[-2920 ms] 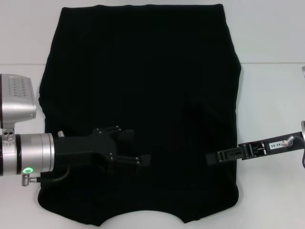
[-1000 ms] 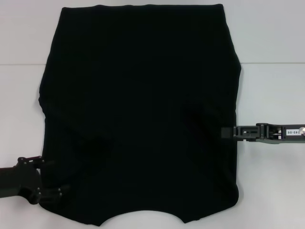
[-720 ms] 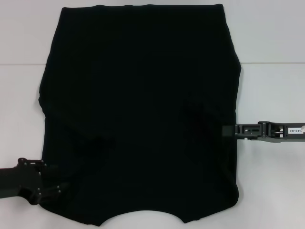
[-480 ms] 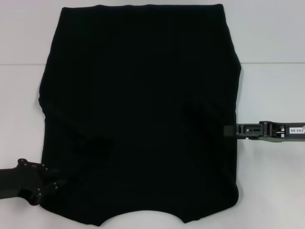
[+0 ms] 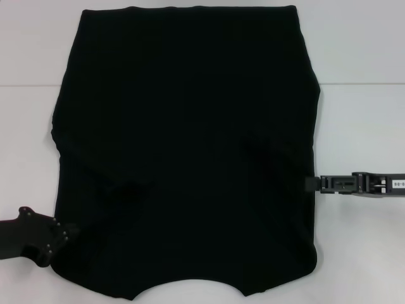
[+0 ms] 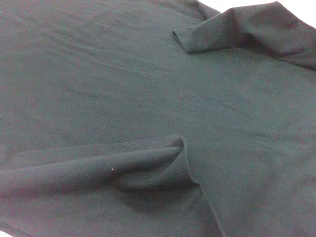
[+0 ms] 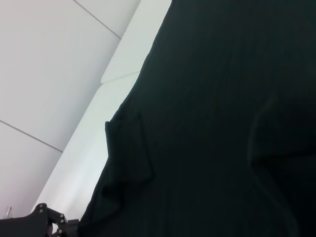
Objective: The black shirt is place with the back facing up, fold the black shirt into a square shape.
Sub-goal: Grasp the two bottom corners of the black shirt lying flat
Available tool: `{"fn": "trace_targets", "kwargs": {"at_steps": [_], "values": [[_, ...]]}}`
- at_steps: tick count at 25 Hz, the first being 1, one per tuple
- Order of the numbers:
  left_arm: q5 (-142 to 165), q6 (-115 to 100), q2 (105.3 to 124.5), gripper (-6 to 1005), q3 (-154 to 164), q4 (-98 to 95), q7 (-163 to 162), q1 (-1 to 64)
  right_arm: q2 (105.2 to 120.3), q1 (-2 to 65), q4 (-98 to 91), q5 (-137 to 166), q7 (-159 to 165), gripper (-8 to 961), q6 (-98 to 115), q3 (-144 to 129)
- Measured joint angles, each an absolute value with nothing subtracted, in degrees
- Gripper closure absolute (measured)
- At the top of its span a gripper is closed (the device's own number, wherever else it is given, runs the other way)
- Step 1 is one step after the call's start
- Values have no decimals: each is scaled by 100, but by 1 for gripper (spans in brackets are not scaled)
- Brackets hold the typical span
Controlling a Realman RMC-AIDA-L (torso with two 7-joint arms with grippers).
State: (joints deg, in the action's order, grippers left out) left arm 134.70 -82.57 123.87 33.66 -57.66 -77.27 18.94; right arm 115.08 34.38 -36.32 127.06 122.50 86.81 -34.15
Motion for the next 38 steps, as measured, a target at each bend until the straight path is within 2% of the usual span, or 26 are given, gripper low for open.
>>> {"fn": "trace_targets", "kwargs": {"at_steps": [6, 13, 23, 34, 38], "values": [[13350, -8285, 12399, 979, 3185, -5767, -7763, 1898, 11443, 3253, -3624, 12739, 12105, 265, 8759, -3481], [13288, -8474, 12391, 978, 2899, -5798, -7775, 1876, 11435, 3189, -3565, 13036, 12089, 279, 8758, -3619], [13288, -8491, 12401, 979, 2874, -5801, -7755, 1833, 11566, 3396, -3514, 13160, 12215, 299, 8560, -3858], [13287, -8489, 12397, 978, 2874, -5791, -7737, 1810, 11509, 3696, -3041, 13166, 12342, 320, 8148, -4077], [13288, -8469, 12392, 978, 2874, -5798, -7730, 1810, 11529, 3742, -3036, 13166, 12530, 403, 8022, -4199]]}}
